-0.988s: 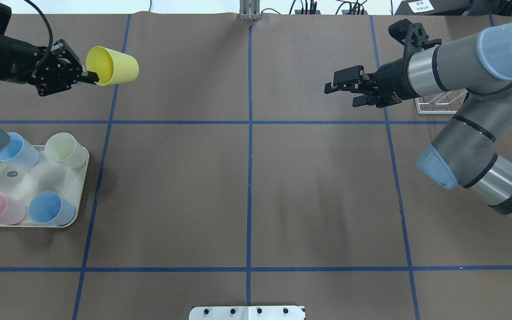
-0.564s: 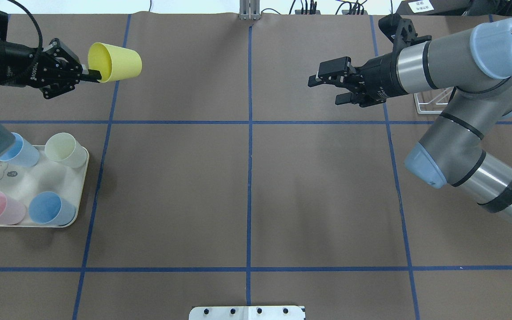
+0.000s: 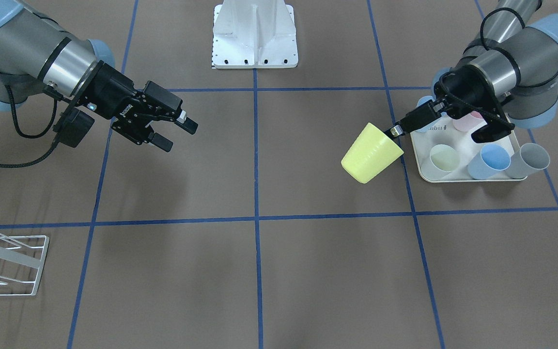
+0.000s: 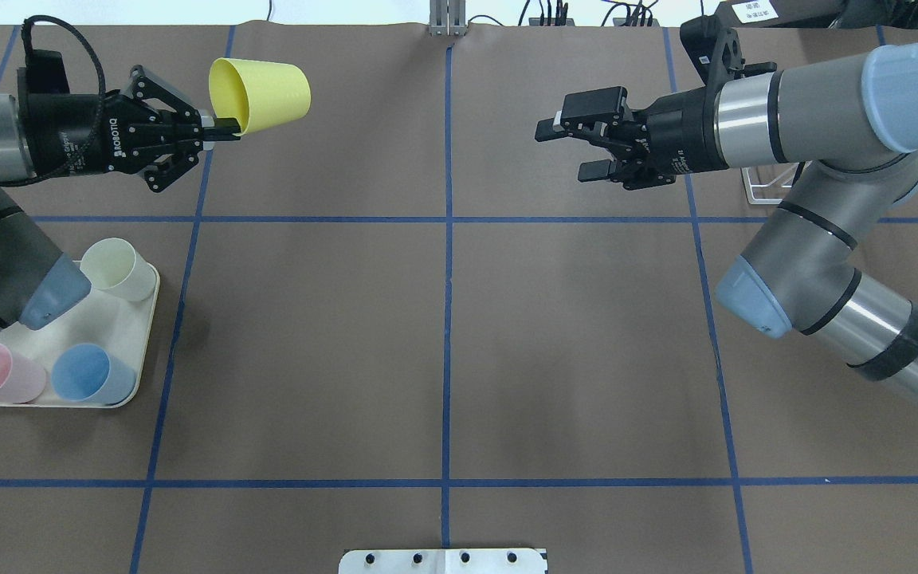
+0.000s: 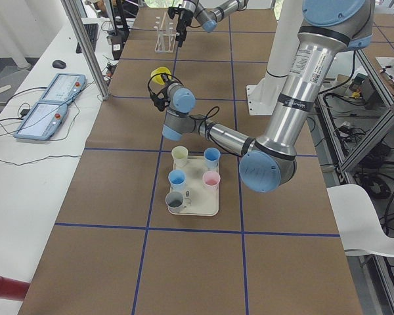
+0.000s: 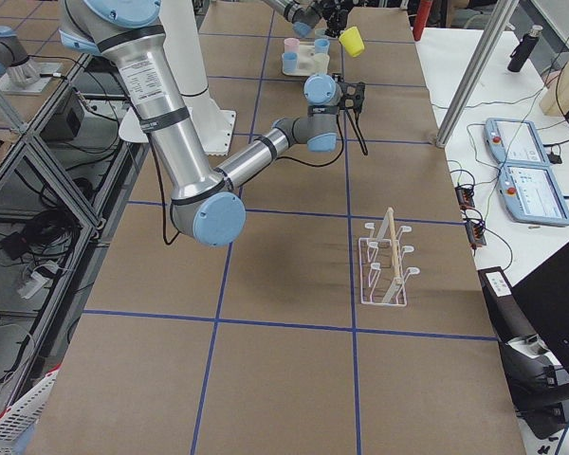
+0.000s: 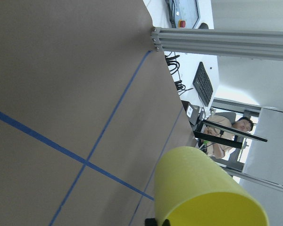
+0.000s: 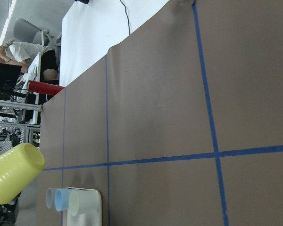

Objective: Transfer IKEA cup to right arm and place on rack

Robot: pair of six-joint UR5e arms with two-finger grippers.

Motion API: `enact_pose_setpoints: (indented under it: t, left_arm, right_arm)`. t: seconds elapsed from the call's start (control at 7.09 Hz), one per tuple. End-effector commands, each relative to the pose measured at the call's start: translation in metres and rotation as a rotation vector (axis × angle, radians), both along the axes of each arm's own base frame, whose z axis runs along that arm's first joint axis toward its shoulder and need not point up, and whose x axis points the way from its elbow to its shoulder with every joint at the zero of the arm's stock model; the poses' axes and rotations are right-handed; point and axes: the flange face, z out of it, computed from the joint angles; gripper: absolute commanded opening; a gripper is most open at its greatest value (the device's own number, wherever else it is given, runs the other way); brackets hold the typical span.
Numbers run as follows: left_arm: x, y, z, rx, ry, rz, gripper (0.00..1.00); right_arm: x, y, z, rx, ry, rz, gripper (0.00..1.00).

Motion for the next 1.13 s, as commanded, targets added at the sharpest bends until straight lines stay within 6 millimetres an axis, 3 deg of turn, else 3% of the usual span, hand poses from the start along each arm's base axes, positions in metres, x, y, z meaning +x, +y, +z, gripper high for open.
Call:
enact_pose_setpoints:
  t: [0.0,0.14,0.42,0.71,0.85,0.99]
  left_arm:
    - [0.005,0.002,-0.035,-0.114,0.145,0.087,0.00]
    - [0.008,0.012,-0.038,-0.159,0.220,0.141,0.00]
    - [-0.008,0.026,-0.068,-0.217,0.373,0.145,0.00]
    - [0.034,0.057,-0.110,-0.168,0.450,0.238,0.00]
    - [0.026,0.065,-0.094,-0.182,0.453,0.228,0.00]
    - [0.039,0.069,-0.090,-0.185,0.433,0.258,0.00]
  right_arm:
    - [-0.001,0.013,-0.007,0.025,-0.107,0.011,1.00]
    - [0.006,0.019,-0.013,0.004,-0.214,0.031,1.00]
    - [-0.003,0.033,-0.012,-0.039,-0.357,0.031,1.00]
    - [-0.010,0.046,-0.016,-0.019,-0.445,0.045,1.00]
    - [-0.007,0.049,-0.019,-0.035,-0.496,0.048,1.00]
    - [-0.010,0.053,-0.036,-0.043,-0.565,0.036,1.00]
